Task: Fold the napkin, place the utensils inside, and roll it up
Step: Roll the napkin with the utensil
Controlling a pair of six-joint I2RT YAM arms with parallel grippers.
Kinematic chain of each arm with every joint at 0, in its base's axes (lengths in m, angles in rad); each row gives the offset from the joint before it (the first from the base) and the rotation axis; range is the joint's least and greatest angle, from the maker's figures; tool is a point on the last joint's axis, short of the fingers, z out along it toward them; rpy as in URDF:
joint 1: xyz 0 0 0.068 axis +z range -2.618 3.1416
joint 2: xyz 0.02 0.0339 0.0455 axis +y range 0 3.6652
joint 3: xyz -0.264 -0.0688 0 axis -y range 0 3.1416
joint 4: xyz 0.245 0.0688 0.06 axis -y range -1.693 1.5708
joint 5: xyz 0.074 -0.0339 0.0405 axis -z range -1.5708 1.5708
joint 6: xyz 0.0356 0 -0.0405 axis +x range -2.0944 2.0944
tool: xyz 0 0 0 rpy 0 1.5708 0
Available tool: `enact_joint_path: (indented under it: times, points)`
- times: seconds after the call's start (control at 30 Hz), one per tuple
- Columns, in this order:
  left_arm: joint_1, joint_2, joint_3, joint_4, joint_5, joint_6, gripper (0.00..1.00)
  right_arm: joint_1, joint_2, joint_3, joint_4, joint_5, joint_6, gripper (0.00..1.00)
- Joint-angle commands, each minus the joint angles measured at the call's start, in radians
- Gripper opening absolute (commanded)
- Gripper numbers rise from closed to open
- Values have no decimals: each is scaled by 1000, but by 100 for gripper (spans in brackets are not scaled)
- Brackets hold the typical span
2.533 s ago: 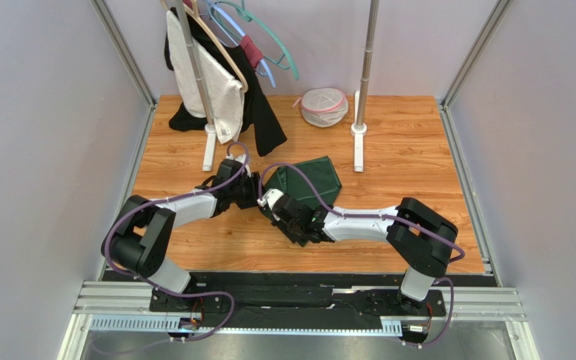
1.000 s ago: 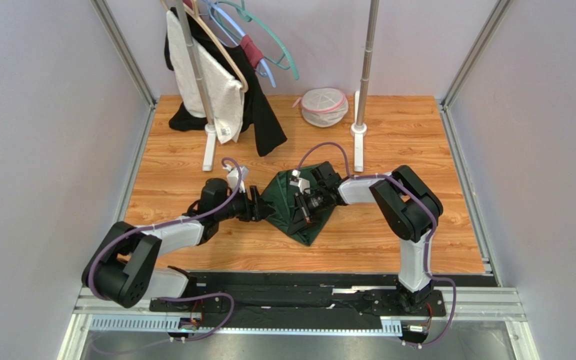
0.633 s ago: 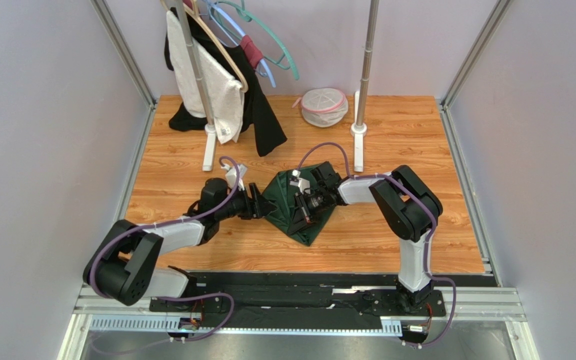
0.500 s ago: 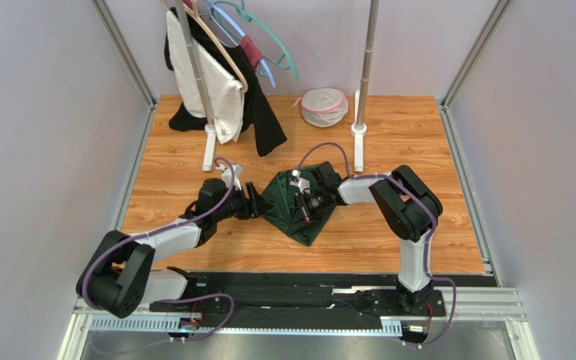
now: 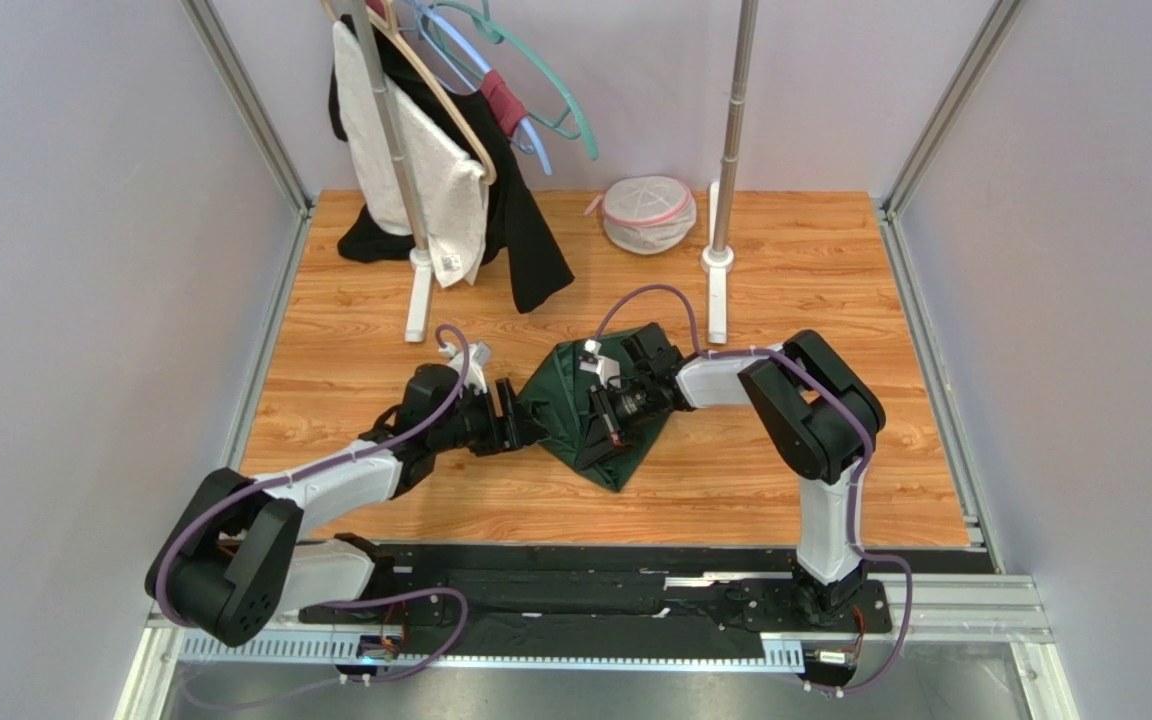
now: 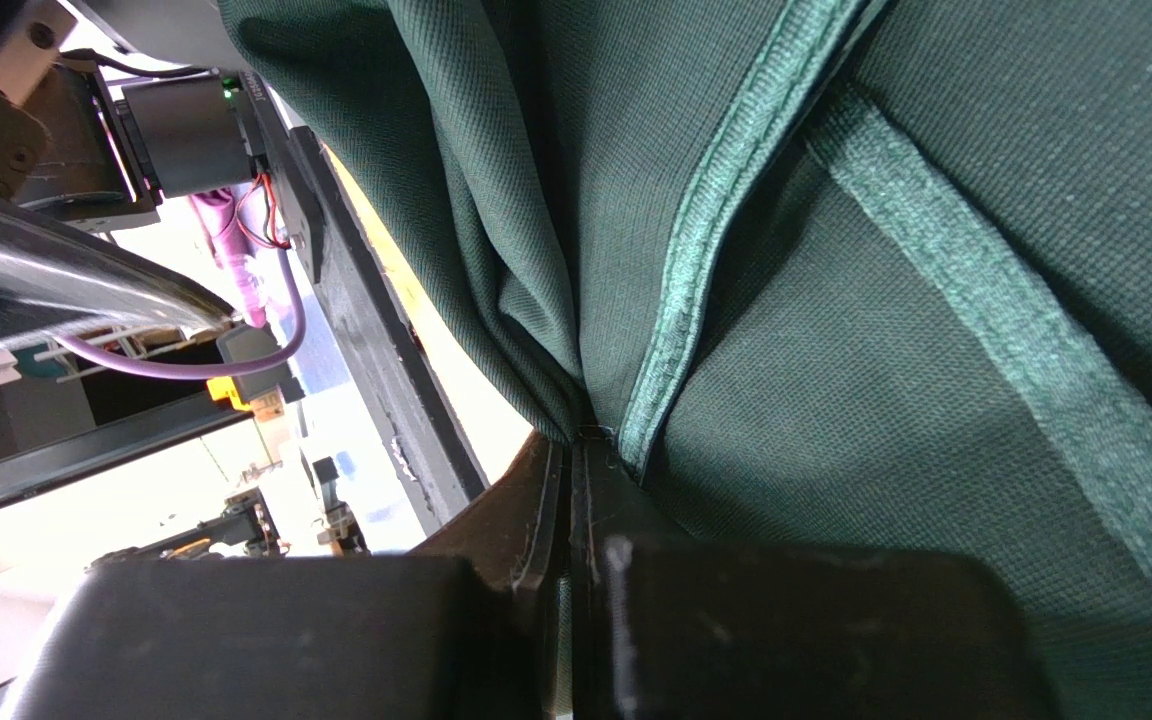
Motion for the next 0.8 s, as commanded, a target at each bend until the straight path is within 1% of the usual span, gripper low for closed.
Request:
enact_joint_path:
  times: [0.0,0.37,0.6,0.77]
  points:
    - [-12,38,32,80,43,-36,69,-5,28,11,22,90,-15,0]
    - [-12,109,65,210,61,-72,69,-5,21,-2,24,97,-15,0]
    - [-14,179,74,311,77,-95,69,-5,26,-2,24,99,-19,0]
    - [-14,231,82,343,78,-95,69,-5,32,-3,22,102,-20,0]
